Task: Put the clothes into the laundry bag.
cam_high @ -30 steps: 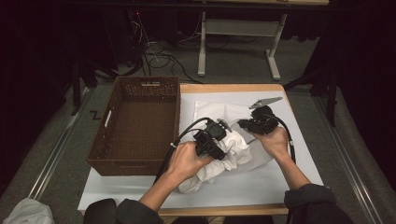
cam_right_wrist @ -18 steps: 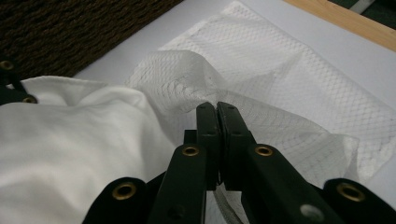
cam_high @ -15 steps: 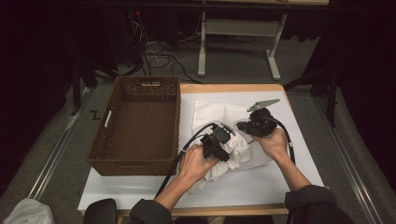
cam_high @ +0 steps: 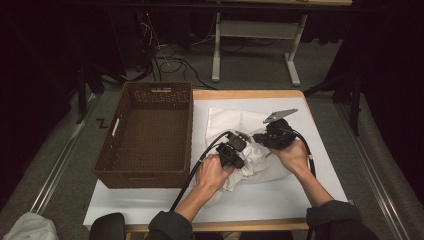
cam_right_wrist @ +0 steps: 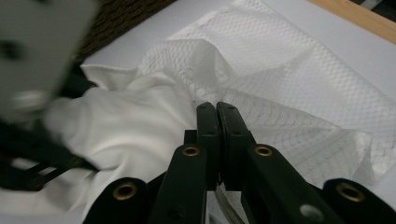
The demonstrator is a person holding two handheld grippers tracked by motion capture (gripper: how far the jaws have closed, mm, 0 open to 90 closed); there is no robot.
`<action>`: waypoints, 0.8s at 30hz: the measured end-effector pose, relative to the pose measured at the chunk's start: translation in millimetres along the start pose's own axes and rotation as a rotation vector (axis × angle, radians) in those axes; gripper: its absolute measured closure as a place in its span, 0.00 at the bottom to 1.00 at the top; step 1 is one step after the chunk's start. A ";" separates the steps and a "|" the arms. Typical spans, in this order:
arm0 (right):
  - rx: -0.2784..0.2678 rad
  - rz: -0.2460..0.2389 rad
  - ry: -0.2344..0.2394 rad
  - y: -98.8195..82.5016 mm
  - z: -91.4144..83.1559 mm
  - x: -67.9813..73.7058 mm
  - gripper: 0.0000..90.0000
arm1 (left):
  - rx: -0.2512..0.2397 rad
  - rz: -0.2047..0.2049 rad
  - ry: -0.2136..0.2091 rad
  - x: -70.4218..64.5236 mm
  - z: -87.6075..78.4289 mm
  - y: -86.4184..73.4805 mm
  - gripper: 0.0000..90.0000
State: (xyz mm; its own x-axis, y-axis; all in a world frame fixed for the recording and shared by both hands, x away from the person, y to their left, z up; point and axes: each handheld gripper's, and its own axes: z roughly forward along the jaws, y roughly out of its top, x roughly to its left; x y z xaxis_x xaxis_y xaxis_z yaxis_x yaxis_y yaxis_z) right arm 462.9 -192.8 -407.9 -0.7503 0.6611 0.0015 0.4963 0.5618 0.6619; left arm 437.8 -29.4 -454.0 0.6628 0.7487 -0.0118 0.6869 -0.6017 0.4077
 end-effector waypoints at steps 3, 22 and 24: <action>0.012 -0.020 -0.004 -0.7 -0.4 1.0 1.00 | -0.017 -0.001 -0.012 1.9 1.8 0.2 0.62; 0.007 0.024 0.005 -7.6 2.8 -7.0 1.00 | -0.170 0.106 -0.027 -11.5 -32.7 -17.1 0.44; 0.008 0.014 0.004 -6.8 2.3 -6.5 1.00 | -0.209 0.125 -0.011 -14.1 -33.0 -17.3 0.48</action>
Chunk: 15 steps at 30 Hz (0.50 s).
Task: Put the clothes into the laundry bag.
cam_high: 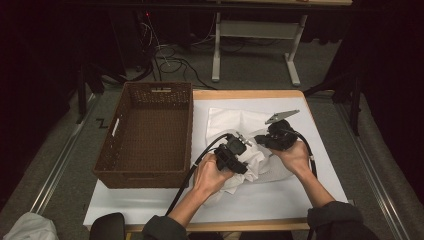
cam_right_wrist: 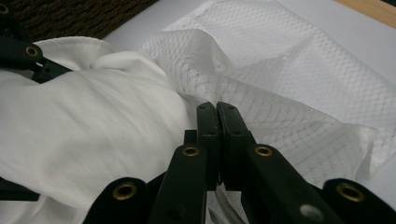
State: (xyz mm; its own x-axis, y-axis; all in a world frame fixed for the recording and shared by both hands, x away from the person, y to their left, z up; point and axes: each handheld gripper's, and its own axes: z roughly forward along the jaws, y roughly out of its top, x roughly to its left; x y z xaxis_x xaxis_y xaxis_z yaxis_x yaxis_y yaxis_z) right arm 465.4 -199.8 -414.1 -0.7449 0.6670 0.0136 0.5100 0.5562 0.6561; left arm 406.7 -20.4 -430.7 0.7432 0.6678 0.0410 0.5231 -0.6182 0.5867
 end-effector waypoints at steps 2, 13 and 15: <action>-0.001 0.004 0.003 1.3 -1.2 1.5 1.00 | -0.046 0.020 0.011 -1.2 0.6 -0.7 0.64; -0.024 -0.039 0.035 6.8 -6.3 13.2 1.00 | -0.026 -0.058 0.032 7.4 18.6 8.8 0.87; -0.024 -0.054 0.042 7.1 -6.2 16.7 1.00 | -0.019 -0.068 0.061 10.7 23.3 10.5 0.87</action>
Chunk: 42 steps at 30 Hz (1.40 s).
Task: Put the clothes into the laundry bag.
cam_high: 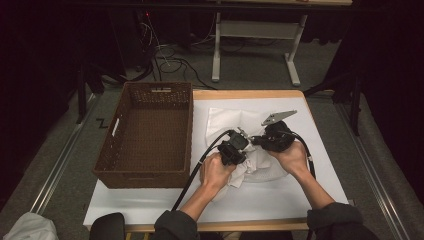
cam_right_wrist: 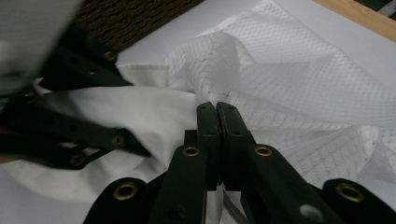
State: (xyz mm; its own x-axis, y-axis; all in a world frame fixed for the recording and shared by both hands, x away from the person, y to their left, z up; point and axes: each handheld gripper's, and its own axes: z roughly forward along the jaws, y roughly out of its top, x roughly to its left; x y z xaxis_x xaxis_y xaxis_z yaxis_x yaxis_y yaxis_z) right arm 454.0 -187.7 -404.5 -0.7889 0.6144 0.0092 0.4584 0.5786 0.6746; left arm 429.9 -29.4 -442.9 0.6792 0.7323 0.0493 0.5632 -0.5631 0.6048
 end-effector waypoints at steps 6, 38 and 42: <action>0.025 0.007 -0.008 -3.4 4.6 0.5 1.00 | -0.006 -0.029 0.025 4.7 5.8 -0.3 0.75; -0.005 0.024 0.047 -8.5 1.2 2.0 1.00 | -0.044 -0.045 0.034 0.3 20.7 3.6 0.95; 0.024 0.017 0.035 -11.4 6.3 2.5 1.00 | -0.043 -0.072 0.055 5.1 25.0 6.4 0.90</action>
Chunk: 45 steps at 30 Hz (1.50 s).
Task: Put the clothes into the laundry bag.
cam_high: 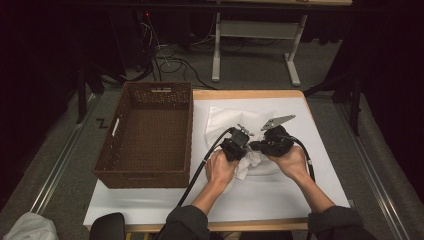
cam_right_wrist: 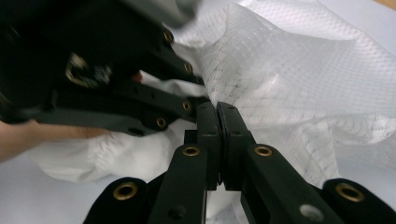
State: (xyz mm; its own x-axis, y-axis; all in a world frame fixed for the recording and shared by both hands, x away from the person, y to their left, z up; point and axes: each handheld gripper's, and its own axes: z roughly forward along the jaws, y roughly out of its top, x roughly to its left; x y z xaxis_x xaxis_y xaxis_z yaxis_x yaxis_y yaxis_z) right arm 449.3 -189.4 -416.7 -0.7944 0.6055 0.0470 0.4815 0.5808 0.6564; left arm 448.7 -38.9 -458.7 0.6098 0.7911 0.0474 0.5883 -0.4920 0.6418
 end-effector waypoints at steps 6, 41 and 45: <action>-0.011 0.032 -0.022 -3.0 -3.9 -9.0 1.00 | -0.024 0.041 -0.020 -4.1 -19.2 -5.5 0.59; -0.018 0.046 -0.009 -7.6 -2.0 -10.8 1.00 | 0.001 0.011 -0.013 3.9 -10.5 -4.9 0.64; -0.023 0.052 -0.017 -9.1 -4.4 -12.9 1.00 | -0.015 0.016 -0.017 2.6 -27.1 -13.5 0.52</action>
State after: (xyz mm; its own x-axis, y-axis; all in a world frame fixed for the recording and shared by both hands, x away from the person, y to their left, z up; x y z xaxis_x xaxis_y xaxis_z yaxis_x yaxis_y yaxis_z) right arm 453.5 -204.9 -420.0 -0.7622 0.6437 0.0689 0.5133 0.5361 0.6702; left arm 428.0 -20.4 -446.5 0.6283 0.7767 0.0445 0.5706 -0.4989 0.6523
